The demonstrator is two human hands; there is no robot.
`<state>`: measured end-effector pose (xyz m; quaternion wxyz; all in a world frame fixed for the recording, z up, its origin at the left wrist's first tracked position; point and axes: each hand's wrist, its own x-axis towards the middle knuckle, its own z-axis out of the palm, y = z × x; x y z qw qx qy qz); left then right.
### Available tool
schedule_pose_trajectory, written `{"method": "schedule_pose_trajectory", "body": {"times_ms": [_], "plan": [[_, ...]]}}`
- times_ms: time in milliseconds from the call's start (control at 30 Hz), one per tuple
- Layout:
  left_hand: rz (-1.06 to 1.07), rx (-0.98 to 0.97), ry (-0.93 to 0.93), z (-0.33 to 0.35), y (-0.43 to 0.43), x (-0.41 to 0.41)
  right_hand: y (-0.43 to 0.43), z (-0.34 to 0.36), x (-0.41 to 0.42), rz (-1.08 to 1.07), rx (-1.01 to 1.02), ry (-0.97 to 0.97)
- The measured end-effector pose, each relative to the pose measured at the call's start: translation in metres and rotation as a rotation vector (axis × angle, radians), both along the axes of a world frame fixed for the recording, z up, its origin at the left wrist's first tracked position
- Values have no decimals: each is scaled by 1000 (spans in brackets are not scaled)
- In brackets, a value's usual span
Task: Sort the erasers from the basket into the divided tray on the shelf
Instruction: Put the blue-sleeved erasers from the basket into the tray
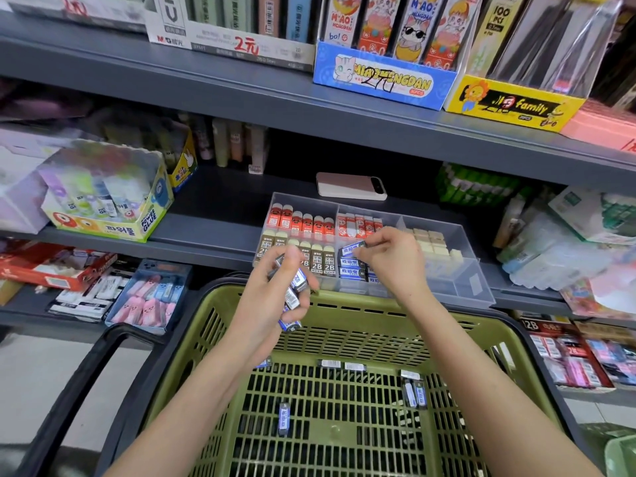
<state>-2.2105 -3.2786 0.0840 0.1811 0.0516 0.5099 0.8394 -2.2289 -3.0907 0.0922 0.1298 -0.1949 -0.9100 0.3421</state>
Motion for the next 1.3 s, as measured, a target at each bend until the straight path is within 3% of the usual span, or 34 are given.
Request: {"method": "schedule_pose_trajectory", "body": {"times_ms": [300,400,467,633,733,833,933,1100,1300], "plan": [[-87,88,-91,-1,0,-2,-9,1,4,-26,327,-24],[-114,105,-83,-1,0,-3,-26,16,20,202,8,131],[-129,88,-66,-1,2,-2,-40,26,32,431,-176,92],[-169,-32,-46,-2,7,3,-52,36,41,687,-143,-48],[-191,-44,-58,-1,7,5,-39,42,43,612,-327,5],[-183,-53,-77,-2,6,4,-3,48,40,384,-440,73],[-194,-90,-51,-4,5,4,34,47,35,225,-234,-49],[-209,-103,-32,-7,5,5,56,35,29,215,89,-267],[-210,-111,-18,-7,4,4,50,27,25,286,47,-234]]}}
